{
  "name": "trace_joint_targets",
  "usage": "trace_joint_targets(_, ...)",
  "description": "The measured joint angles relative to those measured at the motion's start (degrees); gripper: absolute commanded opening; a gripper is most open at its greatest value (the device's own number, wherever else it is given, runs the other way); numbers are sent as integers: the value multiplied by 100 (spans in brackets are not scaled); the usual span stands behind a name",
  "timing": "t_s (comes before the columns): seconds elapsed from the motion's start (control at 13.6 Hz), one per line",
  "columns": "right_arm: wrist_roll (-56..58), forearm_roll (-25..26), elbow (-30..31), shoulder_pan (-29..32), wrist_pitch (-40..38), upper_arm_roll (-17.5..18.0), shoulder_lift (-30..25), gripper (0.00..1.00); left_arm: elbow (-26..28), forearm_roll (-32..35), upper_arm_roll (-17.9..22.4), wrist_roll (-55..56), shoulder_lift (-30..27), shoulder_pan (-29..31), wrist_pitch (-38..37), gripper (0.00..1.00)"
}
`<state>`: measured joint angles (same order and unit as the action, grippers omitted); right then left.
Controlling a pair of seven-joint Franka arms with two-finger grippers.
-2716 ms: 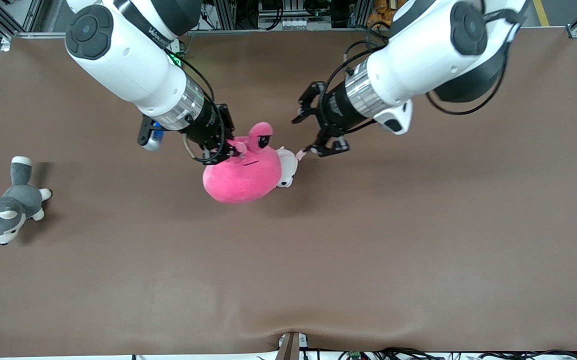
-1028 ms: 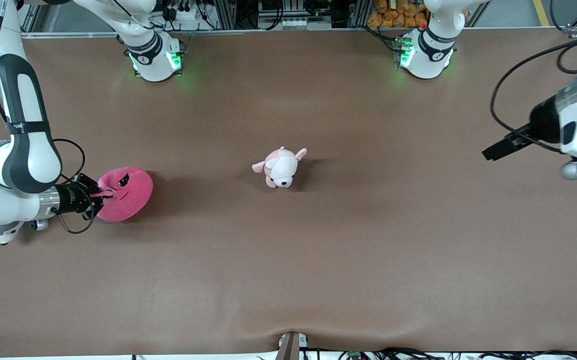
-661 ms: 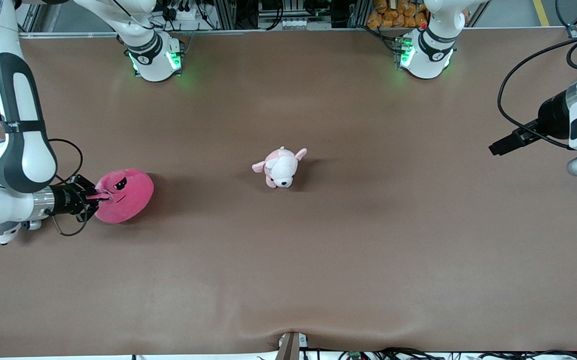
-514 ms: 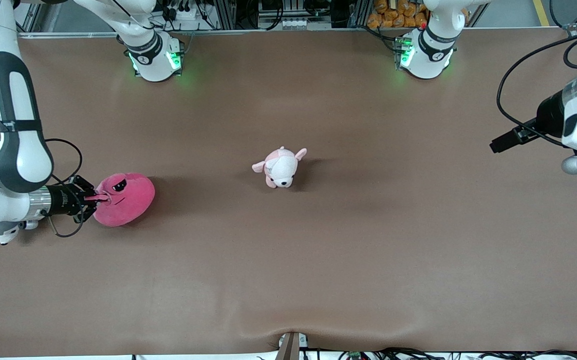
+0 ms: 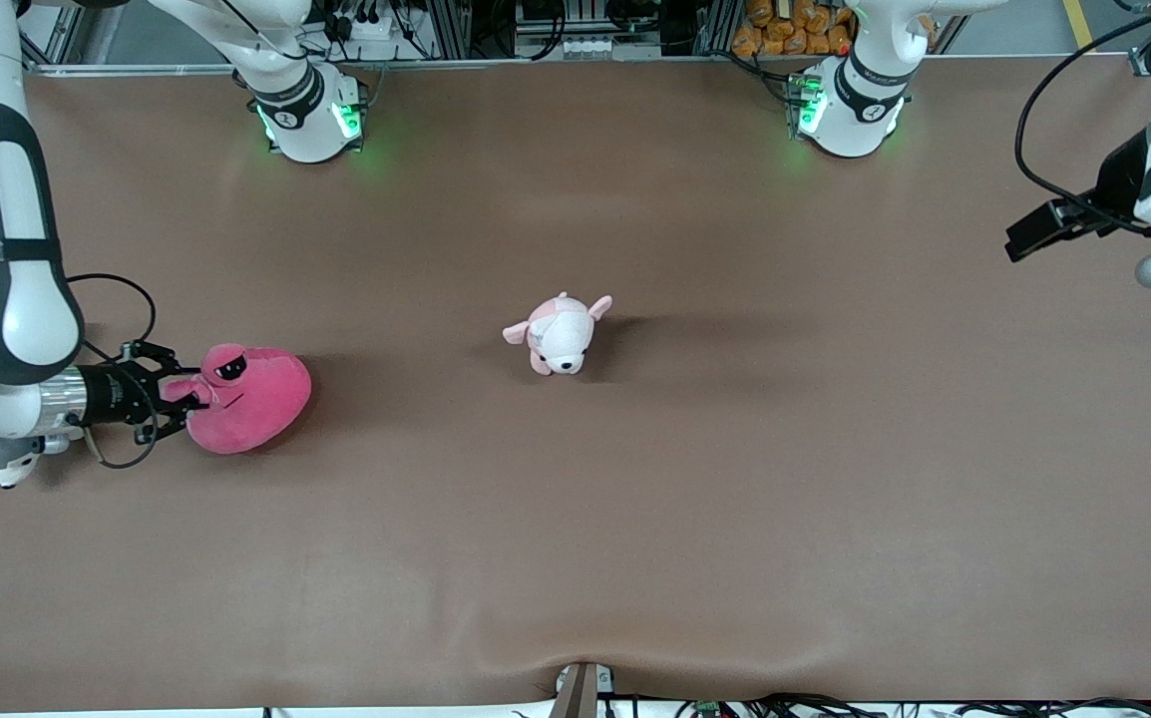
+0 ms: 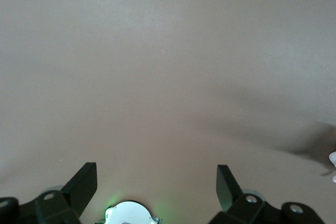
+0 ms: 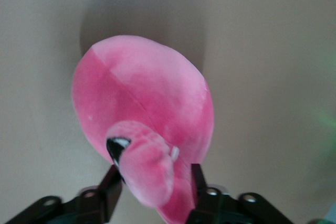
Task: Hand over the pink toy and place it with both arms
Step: 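Lower the pink toy onto the table and open the right gripper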
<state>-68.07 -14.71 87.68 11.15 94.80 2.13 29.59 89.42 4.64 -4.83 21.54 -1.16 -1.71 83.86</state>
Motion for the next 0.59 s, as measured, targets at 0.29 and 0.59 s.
trace_joint_targets(0.29, 18, -172, -1245, -112, -579, 398, -108, 100, 36, -1, 4, -287, -38, 10, 36, 100)
trace_joint_targets(0.59, 2, -320, -2183, -352, -809, 913, -273, 100, 33, -33, 42, -1286, -176, 295, 19, 100)
